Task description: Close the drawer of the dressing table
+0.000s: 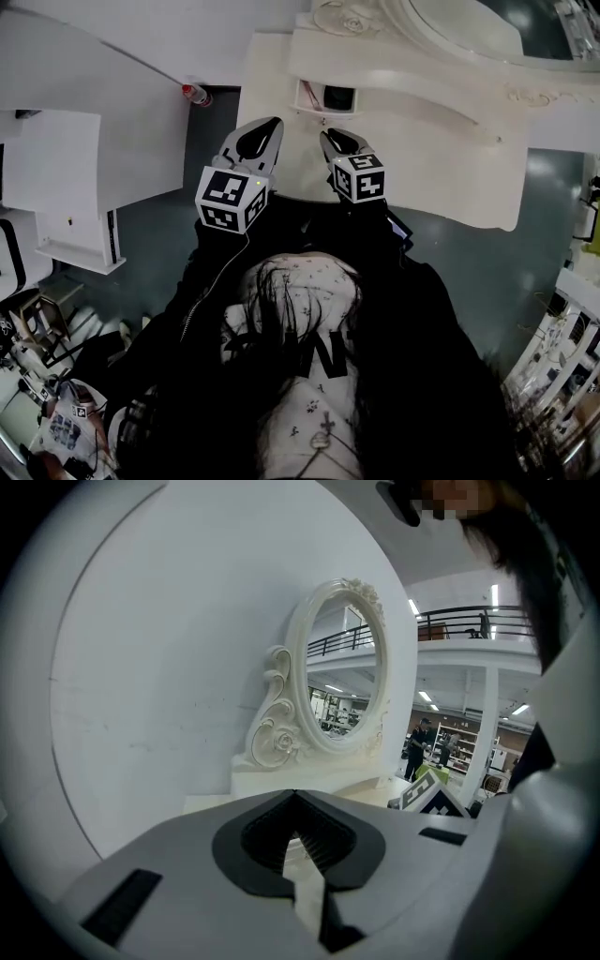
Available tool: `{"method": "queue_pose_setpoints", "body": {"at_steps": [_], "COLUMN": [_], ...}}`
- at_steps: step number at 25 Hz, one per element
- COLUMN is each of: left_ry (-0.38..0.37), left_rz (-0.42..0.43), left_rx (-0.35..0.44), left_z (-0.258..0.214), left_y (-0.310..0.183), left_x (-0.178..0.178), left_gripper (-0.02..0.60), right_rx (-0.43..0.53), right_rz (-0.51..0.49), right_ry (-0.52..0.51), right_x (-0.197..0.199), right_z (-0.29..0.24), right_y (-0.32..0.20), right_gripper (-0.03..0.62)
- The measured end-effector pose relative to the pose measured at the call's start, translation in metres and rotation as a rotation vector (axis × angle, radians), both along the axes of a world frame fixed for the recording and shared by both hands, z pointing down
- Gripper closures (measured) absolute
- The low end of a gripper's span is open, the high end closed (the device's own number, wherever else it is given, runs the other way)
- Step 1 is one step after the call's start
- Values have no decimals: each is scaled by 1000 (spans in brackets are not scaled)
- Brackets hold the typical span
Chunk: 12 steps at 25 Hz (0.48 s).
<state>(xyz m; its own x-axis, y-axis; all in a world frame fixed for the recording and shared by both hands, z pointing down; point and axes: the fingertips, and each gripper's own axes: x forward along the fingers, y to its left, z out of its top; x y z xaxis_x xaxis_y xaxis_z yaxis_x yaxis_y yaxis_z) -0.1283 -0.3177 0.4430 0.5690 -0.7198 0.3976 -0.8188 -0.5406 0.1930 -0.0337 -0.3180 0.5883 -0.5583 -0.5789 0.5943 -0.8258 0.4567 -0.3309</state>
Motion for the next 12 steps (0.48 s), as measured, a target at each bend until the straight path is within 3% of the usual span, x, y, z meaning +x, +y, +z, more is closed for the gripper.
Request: {"method": "queue_pose_setpoints", "body": {"at_steps": [3,12], "left_ry": [7,29], "left_rz": [14,50], "left_rx": [6,15], "left_z": [-2,-2], "left_y": [-8,-19], "left_x": [-4,-7], "left_gripper": [586,586], "right_rx": [-23,-47], "right_rz": [1,47], "right_ry": [48,127], "right_x": [-2,3], "right_z": [12,30], "right_y": [-3,-22], "right_gripper": [497,498]}}
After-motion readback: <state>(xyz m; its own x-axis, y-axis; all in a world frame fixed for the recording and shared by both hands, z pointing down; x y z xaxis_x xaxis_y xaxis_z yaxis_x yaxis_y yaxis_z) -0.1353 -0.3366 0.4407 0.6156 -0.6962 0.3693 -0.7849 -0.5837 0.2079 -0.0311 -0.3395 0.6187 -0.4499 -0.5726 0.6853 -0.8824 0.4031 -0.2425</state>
